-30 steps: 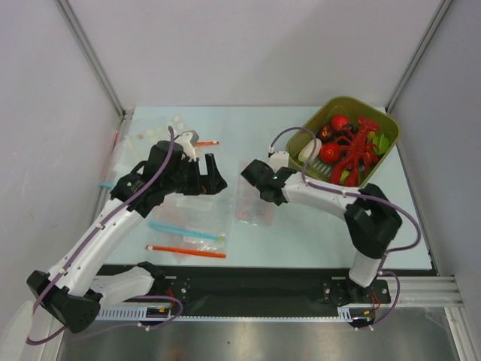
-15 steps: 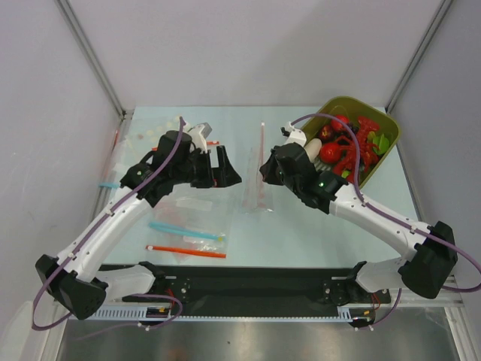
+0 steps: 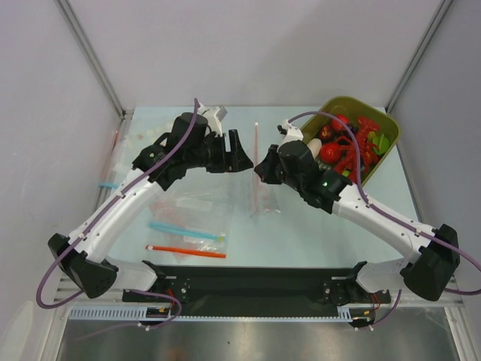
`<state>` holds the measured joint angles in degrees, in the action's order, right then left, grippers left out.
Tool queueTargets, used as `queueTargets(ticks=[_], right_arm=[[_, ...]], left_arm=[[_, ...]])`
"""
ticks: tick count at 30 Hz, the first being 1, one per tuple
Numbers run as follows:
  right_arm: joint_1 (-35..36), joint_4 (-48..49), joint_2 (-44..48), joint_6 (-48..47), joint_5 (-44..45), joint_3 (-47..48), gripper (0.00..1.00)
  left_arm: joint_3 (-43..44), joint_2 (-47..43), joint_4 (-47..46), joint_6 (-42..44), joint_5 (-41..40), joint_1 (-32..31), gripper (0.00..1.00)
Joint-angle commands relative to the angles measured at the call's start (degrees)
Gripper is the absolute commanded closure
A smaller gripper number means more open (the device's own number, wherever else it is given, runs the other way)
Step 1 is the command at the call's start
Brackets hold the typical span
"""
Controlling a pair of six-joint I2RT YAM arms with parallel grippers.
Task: Place the food in the zip-top bag and seal the zipper
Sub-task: Pick up the zipper food storage bag at the center of the board, then open the zipper of the food storage bag.
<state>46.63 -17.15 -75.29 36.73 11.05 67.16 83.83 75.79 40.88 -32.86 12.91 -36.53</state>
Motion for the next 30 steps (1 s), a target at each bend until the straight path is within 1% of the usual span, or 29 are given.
queueTargets(ticks=[1,2,5,16,22,25,30], right_arm=[[-0.2,0.0,2.5,-1.7,-0.1,3.7,1.00],[-0.2,-0.7,2.4,-2.0,0.0,3.9,1.00],[-0.2,-1.6,2.3,-2.5,0.0,4.9,1.00],[-0.2,-2.9,2.6,-3.9,-0.1,6.0,1.00],[-0.2,-3.8,2.6,-4.6,0.1,6.8,1.00],[-0.2,-4.2,2.6,-5.3,0.1,7.2,1.00],[-0.2,-4.5,2.4,-6.2,-0.4,8.1,1.00]], left_arm=[[4.4,1.4,2.0,0.8,-3.6,-1.3,0.26],[4.7,2.2,2.2,0.8,-4.0,-1.6,0.30],[5.2,3.0,2.4,1.1,-5.3,-2.7,0.34],[5.2,7.1,2.0,1.5,-6.8,-4.9,0.38],[4.9,8.6,2.4,1.8,-10.0,-5.7,0.45],[5.1,9.6,3.0,1.9,-11.2,-5.9,0.50],[5.5,11.2,2.9,1.8,-11.8,-6.4,0.57]])
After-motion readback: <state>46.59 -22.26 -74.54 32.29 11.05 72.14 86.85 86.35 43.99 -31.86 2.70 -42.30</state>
